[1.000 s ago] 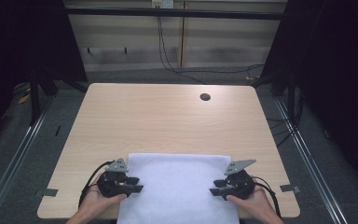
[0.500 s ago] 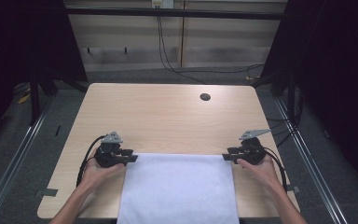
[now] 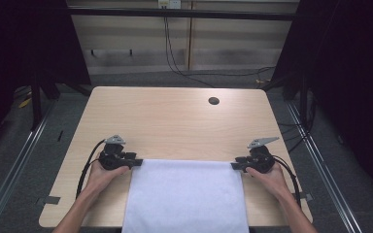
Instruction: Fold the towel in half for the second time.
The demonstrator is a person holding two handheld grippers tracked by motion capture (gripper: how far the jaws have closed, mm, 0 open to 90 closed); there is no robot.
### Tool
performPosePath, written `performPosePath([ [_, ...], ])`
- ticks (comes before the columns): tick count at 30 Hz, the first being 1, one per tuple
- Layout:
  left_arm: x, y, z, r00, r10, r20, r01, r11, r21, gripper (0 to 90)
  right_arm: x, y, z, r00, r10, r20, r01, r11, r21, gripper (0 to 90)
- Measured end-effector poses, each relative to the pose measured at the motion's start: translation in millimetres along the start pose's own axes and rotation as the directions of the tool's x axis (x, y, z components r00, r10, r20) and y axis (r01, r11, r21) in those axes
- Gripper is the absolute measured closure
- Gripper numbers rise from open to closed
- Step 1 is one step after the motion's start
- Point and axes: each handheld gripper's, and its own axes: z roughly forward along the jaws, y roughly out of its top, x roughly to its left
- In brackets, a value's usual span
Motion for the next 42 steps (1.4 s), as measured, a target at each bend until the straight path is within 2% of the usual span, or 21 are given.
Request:
performPosePath([
  [2,-1.5,0.3,0.4,1.0,0.009,0.003,-0.009,0.9999,0.006,55.3,1.9,0.4,0.2,1.0,-0.008,0.001,0.008,1.0,0.008,67.3],
  [3,-4.5,0.0,0.3,0.999,0.04,0.019,-0.04,0.999,0.021,56.5,3.0,0.1,0.3,0.9999,-0.013,-0.004,0.013,1.0,0.011,69.4],
  [4,-6.2,-0.1,0.2,0.9989,0.04,0.024,-0.041,0.9988,0.028,57.9,3.8,-0.2,0.6,0.9999,-0.009,-0.012,0.009,1.0,0.008,71.4],
  [5,-7.2,-0.6,0.0,0.9979,0.046,0.044,-0.048,0.9981,0.038,65.1,3.7,-0.6,0.5,0.9998,-0.006,-0.019,0.007,1.0,0.012,75.6],
  [6,-8.3,-1.6,-0.5,0.9971,0.05,0.057,-0.052,0.9976,0.045,68.5,4.1,-1.0,0.6,0.9998,0.002,-0.022,-0.002,1.0,0.012,77.3],
  [7,-8.3,-1.6,-0.5,0.9971,0.05,0.057,-0.052,0.9976,0.045,73.3,4.1,-1.0,0.6,0.9998,0.002,-0.022,-0.002,1.0,0.012,77.3],
  [8,-10.0,-3.2,-1.4,0.9968,0.055,0.059,-0.058,0.9972,0.047,73.3,4.6,-1.2,0.4,0.9998,0.007,-0.019,-0.007,1.0,0.013,80.0],
  [9,-9.4,-4.6,-3.0,0.9951,0.052,0.084,-0.056,0.997,0.053,76.4,6.4,-1.6,0.0,0.9997,0.009,-0.022,-0.009,1.0,0.017,82.2],
  [12,-9.2,-5.5,-4.6,0.9952,0.05,0.084,-0.054,0.997,0.055,82.0,7.6,-1.8,-0.4,0.9997,-0.001,-0.025,0.002,1.0,0.019,84.3],
  [17,-12.2,-5.4,-5.4,0.9967,0.04,0.071,-0.043,0.9979,0.048,83.9,9.9,0.3,-3.8,1.0,0.001,-0.008,-0.001,1.0,0.008,86.1],
  [19,-9.2,-2.5,-8.5,0.9974,0.023,0.068,-0.024,0.9996,0.017,84.0,7.8,3.3,-7.3,0.9999,0.01,-0.011,-0.01,1.0,-0.012,86.4],
  [22,-5.3,2.8,-12.7,0.9976,0.015,0.067,-0.014,0.9998,-0.015,84.1,1.4,12.3,-14.5,0.9992,0.035,-0.02,-0.036,0.997,-0.073,86.7],
  [26,-1.8,21.1,-26.1,0.9986,0.033,0.043,-0.029,0.9951,-0.095,84.5,-2.9,25.7,-19.7,0.9994,0.035,-0.008,-0.036,0.992,-0.117,87.0],
  [27,-0.5,25.2,-26.9,0.9989,0.023,0.041,-0.019,0.9942,-0.106,84.6,-4.4,29.8,-20.6,0.9993,0.035,-0.009,-0.036,0.992,-0.124,87.1],
  [29,1.5,33.9,-27.1,0.9992,0.036,0.019,-0.034,0.9935,-0.109,84.7,-8.2,38.6,-21.8,0.999,0.044,0.001,-0.043,0.989,-0.142,87.2],
  [35,7.7,55.4,-30.1,0.9991,0.037,-0.019,-0.039,0.9888,-0.144,84.6,-17.8,61.5,-28.4,0.9985,0.047,0.026,-0.042,0.983,-0.177,87.3],
  [42,14.6,70.7,-31.2,0.9995,0.026,-0.018,-0.029,0.9828,-0.182,84.6,-24.5,78.2,-37.6,0.9982,0.041,0.045,-0.031,0.978,-0.208,87.4],
])
